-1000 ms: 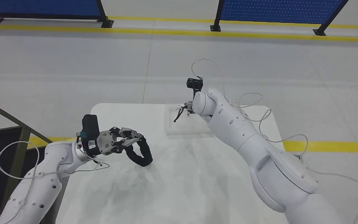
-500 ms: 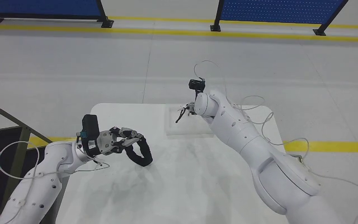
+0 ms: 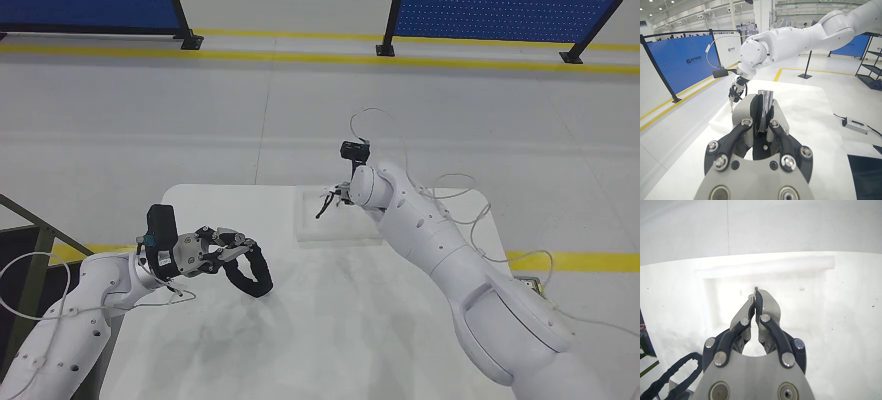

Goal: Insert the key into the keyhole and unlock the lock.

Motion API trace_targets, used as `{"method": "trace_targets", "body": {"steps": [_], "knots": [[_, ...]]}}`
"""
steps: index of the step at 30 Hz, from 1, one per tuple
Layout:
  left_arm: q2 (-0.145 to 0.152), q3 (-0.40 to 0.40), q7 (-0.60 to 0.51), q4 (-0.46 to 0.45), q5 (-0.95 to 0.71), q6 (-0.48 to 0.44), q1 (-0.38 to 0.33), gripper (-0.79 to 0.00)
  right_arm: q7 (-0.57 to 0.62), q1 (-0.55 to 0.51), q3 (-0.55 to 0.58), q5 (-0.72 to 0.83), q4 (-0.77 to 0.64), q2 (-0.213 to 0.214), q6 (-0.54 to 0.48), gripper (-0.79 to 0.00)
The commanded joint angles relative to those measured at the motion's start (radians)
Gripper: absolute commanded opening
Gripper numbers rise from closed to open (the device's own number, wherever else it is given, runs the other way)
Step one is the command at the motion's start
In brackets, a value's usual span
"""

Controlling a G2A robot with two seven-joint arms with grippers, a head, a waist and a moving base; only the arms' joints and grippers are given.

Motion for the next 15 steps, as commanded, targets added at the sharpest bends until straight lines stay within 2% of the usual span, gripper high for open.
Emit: {"method": "trace_targets", "body": {"steps": [1, 15], "knots": [[0.000, 0.000, 0.000, 0.000, 0.000, 0.000, 0.000, -0.785, 0.005, -0.003, 0.004, -0.002, -0.001, -0.001, -0.002, -0.785], [0.000, 0.000, 0.000, 0.000, 0.000, 0.000, 0.000, -0.785, -0.021, -0.002, 0.019, -0.001, 0.039, -0.033, -0.008, -0.785]]}}
